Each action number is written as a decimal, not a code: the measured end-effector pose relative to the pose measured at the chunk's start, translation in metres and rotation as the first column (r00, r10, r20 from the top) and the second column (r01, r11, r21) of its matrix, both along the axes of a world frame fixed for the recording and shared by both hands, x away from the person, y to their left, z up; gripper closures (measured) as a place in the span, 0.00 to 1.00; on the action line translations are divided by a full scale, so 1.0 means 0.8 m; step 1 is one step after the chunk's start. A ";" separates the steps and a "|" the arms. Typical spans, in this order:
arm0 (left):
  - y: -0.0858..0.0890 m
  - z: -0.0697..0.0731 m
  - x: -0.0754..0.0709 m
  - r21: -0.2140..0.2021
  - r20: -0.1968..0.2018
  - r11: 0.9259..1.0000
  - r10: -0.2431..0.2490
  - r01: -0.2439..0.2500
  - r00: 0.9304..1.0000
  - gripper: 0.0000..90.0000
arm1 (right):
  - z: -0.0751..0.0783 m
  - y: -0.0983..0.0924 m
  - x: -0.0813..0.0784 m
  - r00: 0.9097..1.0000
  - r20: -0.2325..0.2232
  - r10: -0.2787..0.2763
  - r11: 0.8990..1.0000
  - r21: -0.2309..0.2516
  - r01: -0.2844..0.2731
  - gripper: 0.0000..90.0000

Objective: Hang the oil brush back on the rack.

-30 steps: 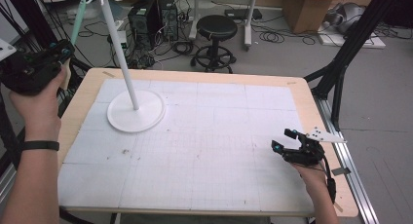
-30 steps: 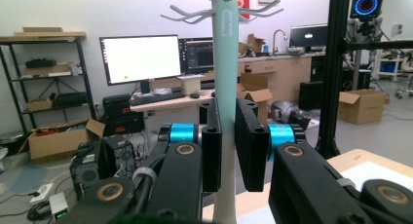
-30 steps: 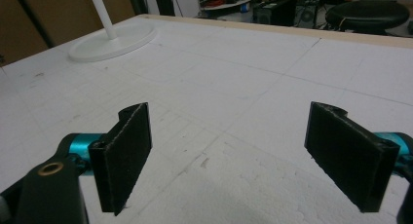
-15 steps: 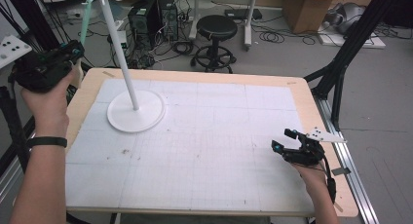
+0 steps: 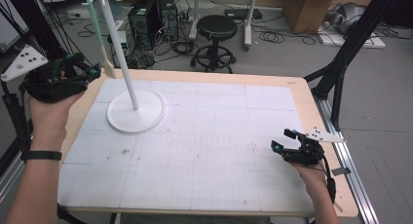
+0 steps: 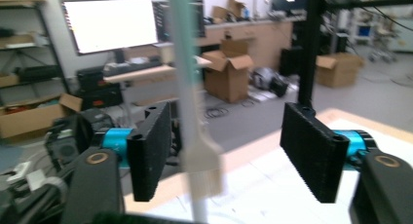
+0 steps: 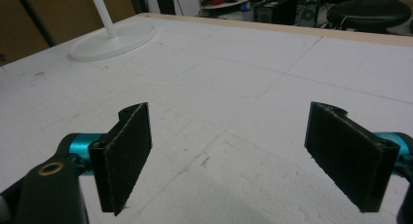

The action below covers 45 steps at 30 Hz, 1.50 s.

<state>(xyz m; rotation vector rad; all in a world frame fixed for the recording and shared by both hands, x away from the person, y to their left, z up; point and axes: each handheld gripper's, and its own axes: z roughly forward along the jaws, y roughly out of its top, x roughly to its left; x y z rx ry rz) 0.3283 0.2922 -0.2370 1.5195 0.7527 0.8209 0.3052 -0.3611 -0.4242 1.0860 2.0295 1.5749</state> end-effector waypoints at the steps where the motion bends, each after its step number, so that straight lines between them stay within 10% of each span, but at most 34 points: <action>1: -0.002 -0.003 -0.003 0.001 -0.007 1.000 -0.024 0.024 1.000 0.37 | 0.000 0.000 0.000 1.000 0.000 0.000 1.000 0.001 0.000 0.18; 10: -0.026 -0.041 -0.029 0.020 -0.069 0.980 -0.198 0.200 0.978 0.31 | 0.000 0.000 -0.001 1.000 -0.002 0.002 1.000 0.000 -0.002 0.18; 19: -0.059 -0.104 -0.030 0.013 -0.162 0.937 -0.343 0.350 0.925 0.25 | -0.001 0.000 0.000 1.000 -0.003 0.002 1.000 -0.005 -0.002 0.18; 24: -0.078 -0.136 -0.026 0.023 -0.188 0.921 -0.377 0.388 0.907 0.24 | -0.002 -0.001 0.000 1.000 -0.004 0.001 1.000 -0.004 -0.001 0.18; 35: -0.112 -0.186 -0.025 0.024 -0.212 0.911 -0.399 0.413 0.892 0.22 | -0.002 -0.004 -0.001 1.000 -0.004 -0.002 1.000 -0.001 0.002 0.18; 45: -0.125 -0.196 -0.026 0.045 -0.262 0.888 -0.431 0.457 0.863 0.22 | -0.002 -0.004 -0.001 1.000 -0.004 -0.002 1.000 -0.007 0.002 0.18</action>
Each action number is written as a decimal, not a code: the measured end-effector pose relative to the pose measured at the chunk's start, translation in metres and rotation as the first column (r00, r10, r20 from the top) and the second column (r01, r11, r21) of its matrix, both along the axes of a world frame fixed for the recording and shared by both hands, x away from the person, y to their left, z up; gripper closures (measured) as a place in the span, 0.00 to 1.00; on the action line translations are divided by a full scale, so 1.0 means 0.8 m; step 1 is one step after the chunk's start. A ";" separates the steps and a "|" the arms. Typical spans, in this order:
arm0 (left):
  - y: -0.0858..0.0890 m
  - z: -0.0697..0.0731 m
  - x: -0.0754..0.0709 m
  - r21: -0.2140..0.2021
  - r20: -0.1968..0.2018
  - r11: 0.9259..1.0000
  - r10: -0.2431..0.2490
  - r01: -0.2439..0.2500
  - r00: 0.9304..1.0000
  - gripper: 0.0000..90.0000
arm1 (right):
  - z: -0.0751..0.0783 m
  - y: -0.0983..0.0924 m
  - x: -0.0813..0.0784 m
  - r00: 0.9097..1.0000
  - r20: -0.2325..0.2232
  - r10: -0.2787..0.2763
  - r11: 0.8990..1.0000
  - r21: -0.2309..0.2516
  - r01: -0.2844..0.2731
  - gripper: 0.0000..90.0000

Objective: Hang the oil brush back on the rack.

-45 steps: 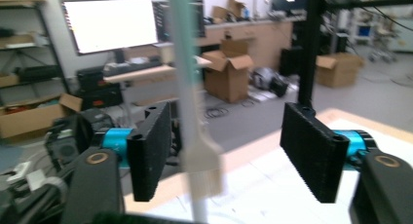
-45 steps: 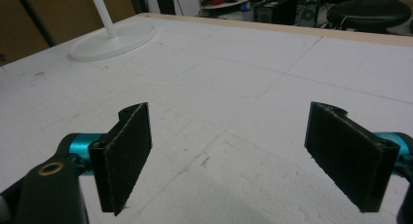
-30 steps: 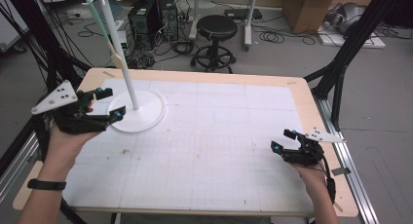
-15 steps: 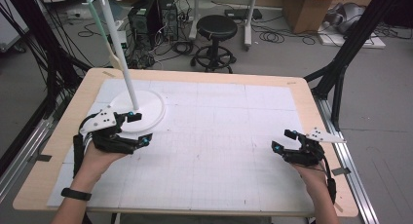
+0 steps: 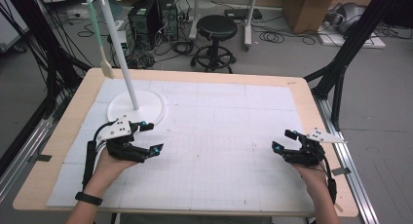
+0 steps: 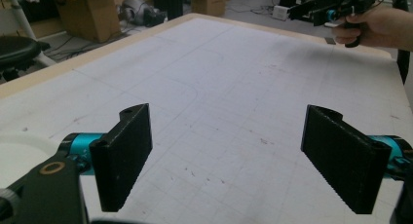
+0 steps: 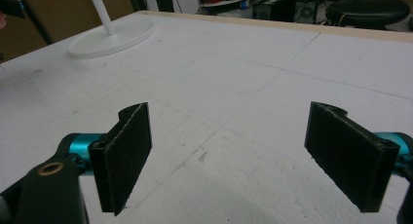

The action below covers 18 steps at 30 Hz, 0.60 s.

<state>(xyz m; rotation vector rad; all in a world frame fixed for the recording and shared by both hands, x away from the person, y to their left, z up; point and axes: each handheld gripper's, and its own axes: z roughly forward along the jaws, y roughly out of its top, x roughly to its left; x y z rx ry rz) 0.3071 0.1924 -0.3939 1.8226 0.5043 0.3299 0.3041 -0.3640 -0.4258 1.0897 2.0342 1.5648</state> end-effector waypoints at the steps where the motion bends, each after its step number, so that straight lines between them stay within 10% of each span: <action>1: 0.000 -0.001 0.000 -0.002 -0.006 1.000 -0.003 0.003 1.000 0.22 | 0.000 0.000 0.000 1.000 0.000 0.000 1.000 0.000 0.000 0.18; 18: 0.012 -0.026 -0.002 -0.019 0.003 0.999 0.038 -0.038 0.999 0.21 | -0.003 0.001 -0.002 1.000 -0.012 0.004 1.000 -0.002 -0.005 0.18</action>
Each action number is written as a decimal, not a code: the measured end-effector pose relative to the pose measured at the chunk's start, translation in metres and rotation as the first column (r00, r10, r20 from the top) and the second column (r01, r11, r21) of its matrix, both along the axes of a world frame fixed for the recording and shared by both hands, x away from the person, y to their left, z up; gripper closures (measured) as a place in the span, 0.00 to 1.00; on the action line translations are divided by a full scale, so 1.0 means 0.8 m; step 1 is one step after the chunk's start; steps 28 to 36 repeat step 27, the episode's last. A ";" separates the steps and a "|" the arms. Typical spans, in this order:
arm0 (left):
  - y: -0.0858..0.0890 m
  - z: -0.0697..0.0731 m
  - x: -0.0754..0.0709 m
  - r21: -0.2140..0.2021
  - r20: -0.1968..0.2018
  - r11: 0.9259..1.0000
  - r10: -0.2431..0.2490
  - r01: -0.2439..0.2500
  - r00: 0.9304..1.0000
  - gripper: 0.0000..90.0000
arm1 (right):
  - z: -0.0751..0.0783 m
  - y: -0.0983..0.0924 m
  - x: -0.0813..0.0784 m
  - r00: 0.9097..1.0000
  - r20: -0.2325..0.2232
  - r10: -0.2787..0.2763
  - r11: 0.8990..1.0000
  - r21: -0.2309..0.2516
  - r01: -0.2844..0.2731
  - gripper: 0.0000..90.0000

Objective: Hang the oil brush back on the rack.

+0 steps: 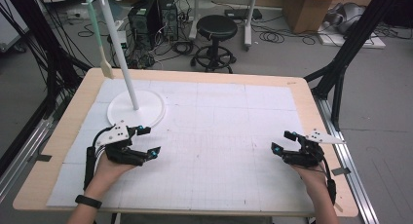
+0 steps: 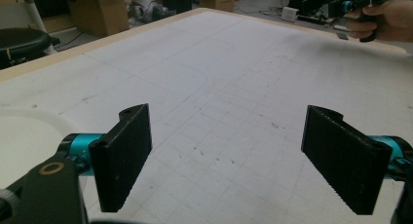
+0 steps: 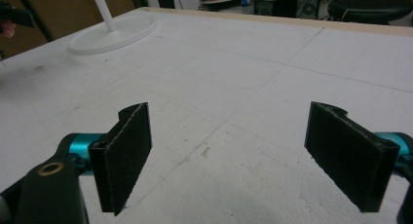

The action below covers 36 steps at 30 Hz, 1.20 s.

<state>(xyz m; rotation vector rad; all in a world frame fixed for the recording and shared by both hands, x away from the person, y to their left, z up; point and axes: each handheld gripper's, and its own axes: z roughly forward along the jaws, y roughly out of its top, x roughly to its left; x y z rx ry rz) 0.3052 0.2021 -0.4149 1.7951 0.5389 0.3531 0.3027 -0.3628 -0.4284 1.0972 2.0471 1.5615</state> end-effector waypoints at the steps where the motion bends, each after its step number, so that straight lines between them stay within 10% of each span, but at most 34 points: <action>1: 0.001 0.000 0.001 0.002 0.001 1.000 0.000 0.000 1.000 0.21 | 0.000 0.000 0.000 1.000 0.002 -0.002 1.000 0.001 0.002 0.18; 36: 0.006 0.000 0.006 -0.016 0.013 0.999 0.033 -0.033 0.999 0.22 | 0.000 -0.003 -0.002 1.000 -0.001 -0.003 1.000 0.005 0.003 0.18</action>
